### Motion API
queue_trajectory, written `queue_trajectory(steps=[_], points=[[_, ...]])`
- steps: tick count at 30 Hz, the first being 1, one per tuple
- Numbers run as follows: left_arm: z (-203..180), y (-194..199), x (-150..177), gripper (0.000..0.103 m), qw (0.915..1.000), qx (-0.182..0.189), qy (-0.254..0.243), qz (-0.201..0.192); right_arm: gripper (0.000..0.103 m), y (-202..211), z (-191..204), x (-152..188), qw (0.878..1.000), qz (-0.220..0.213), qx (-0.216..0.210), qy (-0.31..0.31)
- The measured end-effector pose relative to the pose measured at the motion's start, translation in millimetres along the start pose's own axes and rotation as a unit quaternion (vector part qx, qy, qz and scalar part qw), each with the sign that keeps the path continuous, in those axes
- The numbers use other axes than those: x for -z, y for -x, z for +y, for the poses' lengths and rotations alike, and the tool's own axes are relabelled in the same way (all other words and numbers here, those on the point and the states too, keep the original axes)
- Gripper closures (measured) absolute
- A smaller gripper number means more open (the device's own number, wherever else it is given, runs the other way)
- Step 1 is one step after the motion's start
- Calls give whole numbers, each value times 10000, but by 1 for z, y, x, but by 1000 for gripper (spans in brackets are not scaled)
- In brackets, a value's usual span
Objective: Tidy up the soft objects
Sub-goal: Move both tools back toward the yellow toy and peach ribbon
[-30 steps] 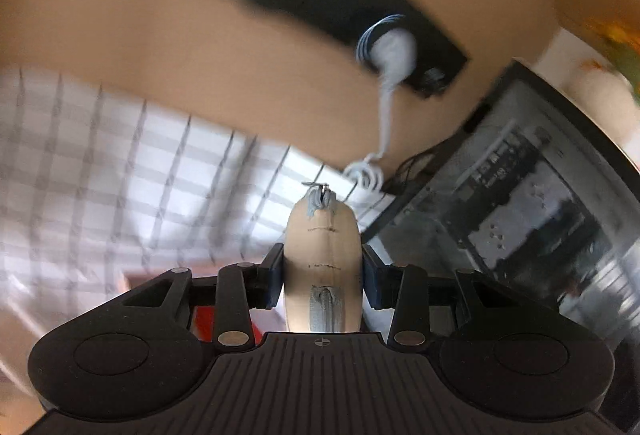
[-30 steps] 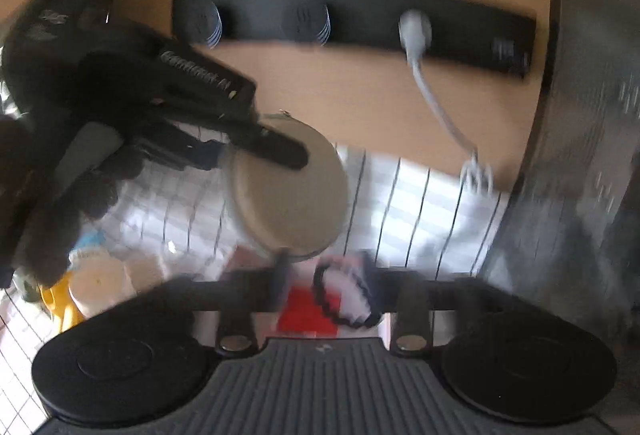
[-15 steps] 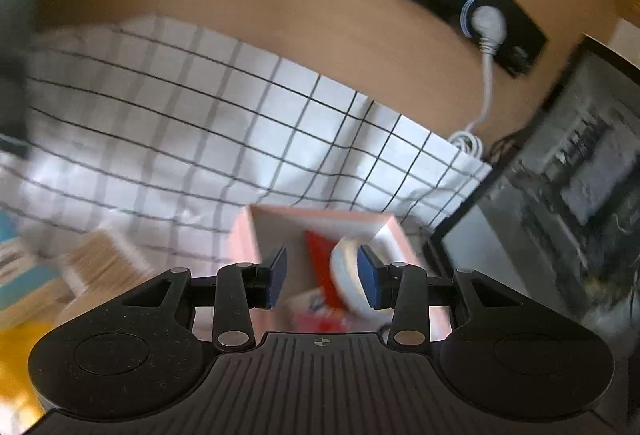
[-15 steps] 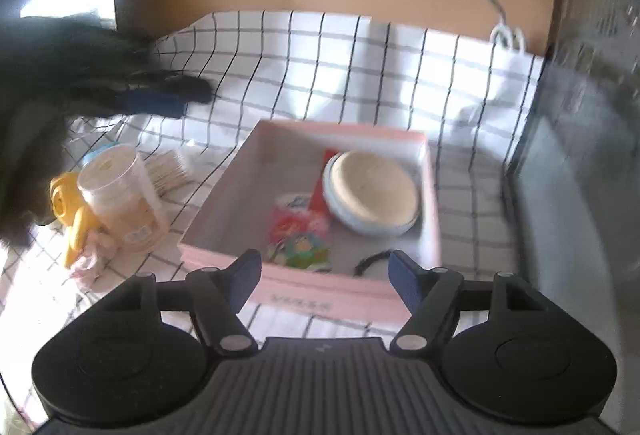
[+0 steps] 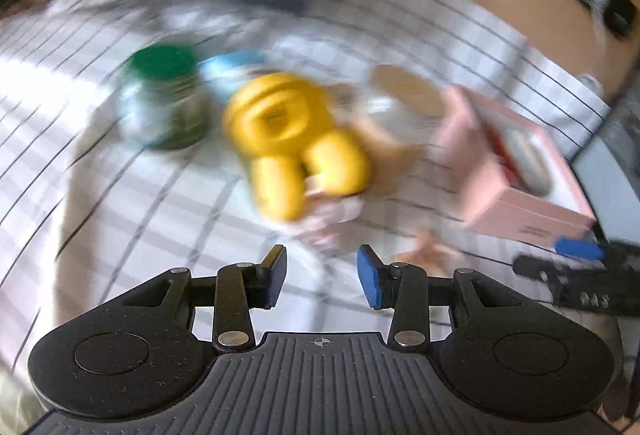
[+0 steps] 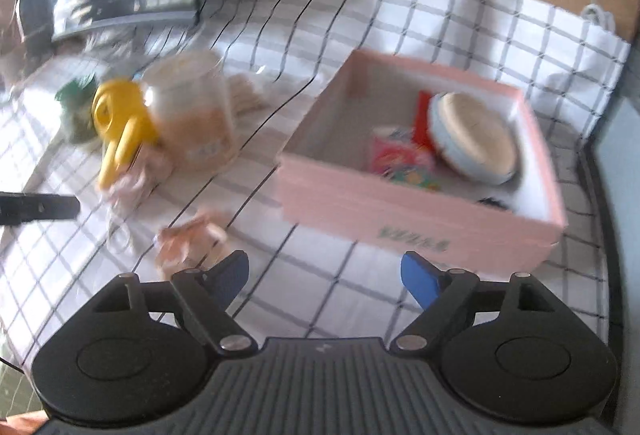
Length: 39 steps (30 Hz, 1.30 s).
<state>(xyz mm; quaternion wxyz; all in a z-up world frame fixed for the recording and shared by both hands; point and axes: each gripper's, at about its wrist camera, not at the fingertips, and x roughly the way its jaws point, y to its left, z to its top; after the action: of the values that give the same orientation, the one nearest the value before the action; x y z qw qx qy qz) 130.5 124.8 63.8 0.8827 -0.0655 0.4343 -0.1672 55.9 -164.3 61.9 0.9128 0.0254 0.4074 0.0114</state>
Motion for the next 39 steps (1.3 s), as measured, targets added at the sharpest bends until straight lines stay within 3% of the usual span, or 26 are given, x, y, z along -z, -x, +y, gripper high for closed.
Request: queue_trajectory(steps=[3,5,8,12,16,19,24,28,31,36,39], points=[[19,-1,1,60,9990,29,445,64,19,-7,11,4,9997,209,-86,8],[20,-2,-3,60,9989,96,459,41,19,-10,17,7,9995,279,-110,54],[4,-6,-4,60,9994,284,175,100,19,-9,23,12,9994,302,-31,136],[-28,-13,-4,60,9949,885,-427,243,19,-9,23,18,9992,394,26,94],[-50,-12,-12,60,9901,1104,-849,148,19,3,19,26,9993,350,53,154],[-52,-1,-23,60,9898,838,-1118,-266,19,7,16,29,9993,338,44,163],[-36,6,-65,60,9802,179,-1829,-737,19,1,15,30,9990,445,-56,8],[-26,-9,-101,60,9675,411,-2446,-485,19,-2,23,30,9987,487,-102,74],[-18,-29,-120,60,9614,590,-2686,-6,19,-2,28,31,9986,491,-110,140],[-22,-61,-123,59,9375,386,-3405,610,19,-2,33,31,9985,516,-88,148],[-22,-74,-122,49,9282,274,-3603,887,19,-1,37,29,9987,478,-81,158]])
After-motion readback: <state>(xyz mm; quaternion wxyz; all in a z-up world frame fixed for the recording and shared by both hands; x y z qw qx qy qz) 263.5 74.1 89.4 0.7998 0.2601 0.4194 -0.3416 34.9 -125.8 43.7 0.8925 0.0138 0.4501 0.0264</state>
